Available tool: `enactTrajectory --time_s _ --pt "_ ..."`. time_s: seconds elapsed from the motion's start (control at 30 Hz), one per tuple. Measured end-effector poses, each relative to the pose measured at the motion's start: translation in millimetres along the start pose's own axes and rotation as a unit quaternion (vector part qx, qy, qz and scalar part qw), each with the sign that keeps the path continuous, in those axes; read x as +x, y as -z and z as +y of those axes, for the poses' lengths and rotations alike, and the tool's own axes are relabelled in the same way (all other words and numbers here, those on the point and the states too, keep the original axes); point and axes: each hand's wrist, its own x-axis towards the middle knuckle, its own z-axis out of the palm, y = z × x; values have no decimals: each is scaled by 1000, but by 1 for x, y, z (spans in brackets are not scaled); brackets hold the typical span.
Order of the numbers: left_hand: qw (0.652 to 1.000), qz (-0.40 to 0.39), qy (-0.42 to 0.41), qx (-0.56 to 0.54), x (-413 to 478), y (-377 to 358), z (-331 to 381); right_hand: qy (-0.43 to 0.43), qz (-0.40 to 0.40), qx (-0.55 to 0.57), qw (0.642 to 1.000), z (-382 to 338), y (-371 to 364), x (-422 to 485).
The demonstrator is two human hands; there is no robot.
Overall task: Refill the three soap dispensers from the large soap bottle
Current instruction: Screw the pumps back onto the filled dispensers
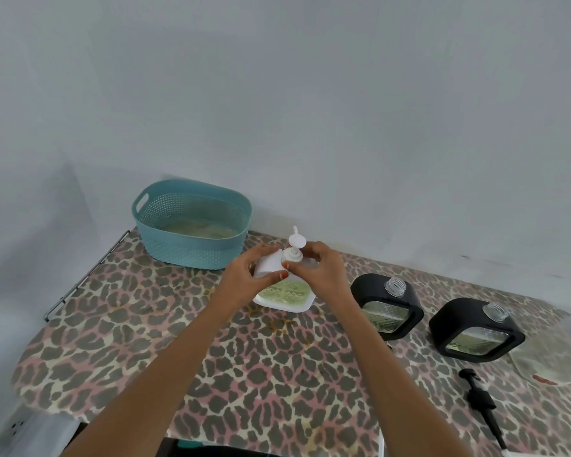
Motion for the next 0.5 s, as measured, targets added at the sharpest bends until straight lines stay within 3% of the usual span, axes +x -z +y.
enactTrajectory --time_s 0.1,0.33,0.5 --pt "1000 -2 -2 -2 0 0 0 -11 26 -2 1000 0 -6 0" --pt "1000 -7 7 -6 1 1 -1 30 -98 -82 991 -6 9 6" --pt "1000 4 7 -2 1 -1 -1 29 -24 -121 992 -2 0 6"
